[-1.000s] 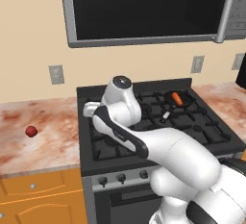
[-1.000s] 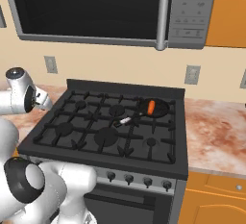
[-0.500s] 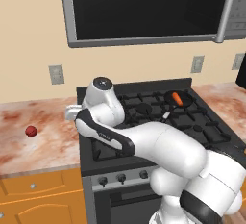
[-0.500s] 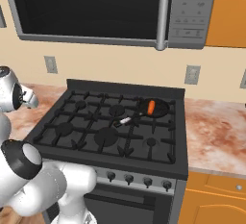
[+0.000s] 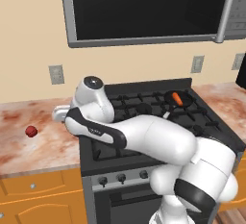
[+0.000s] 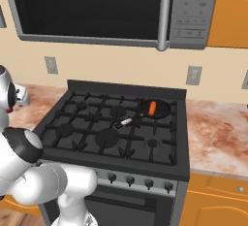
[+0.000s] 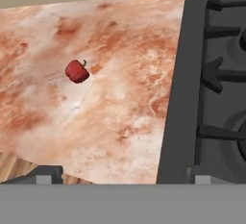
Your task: Put the carrot and bell pepper in the pan. Then turn on the rear right burner and set the heat to medium.
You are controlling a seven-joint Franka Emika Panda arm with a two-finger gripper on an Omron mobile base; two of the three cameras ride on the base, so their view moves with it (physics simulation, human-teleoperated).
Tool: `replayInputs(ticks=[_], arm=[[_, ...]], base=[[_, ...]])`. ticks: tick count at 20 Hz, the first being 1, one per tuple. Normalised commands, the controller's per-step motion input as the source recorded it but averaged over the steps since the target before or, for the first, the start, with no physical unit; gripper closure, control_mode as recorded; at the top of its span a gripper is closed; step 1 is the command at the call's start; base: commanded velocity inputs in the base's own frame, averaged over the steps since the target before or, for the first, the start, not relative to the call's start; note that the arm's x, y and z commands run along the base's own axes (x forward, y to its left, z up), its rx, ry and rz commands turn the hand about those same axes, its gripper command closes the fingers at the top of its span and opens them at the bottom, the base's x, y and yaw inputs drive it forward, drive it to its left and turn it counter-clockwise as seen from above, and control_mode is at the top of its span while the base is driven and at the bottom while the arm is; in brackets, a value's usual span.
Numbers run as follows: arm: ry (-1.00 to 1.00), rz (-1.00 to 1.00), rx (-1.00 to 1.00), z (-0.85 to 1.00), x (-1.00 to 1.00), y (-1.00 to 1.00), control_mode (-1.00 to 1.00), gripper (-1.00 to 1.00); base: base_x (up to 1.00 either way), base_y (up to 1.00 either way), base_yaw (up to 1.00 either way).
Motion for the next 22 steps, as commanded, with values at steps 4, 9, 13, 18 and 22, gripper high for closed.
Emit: replayInputs(ticks=[4,9,13,18,22], arm=[[-0.04,0.19,0.04,0.0,0.15,0.44,-1.0,-1.0],[-0.02,0.19,0.0,0.0,0.06,0.37,-1.0,-1.0],[0.0,0.11,0.0,0.0,0.03,0.29,-1.0,-1.0],[0.0,0.02,-0.06,-0.05,0.19,0.27,-1.0,-1.0],[0.0,0.0,-0.1,-0.02,0.25,0.3,-1.0,-1.0]], base=[[0.0,0.0,0.0],[0.0,0.0,0.0],[0.0,0.0,0.0],[0.0,0.0,0.0],[0.0,0.0,0.0]])
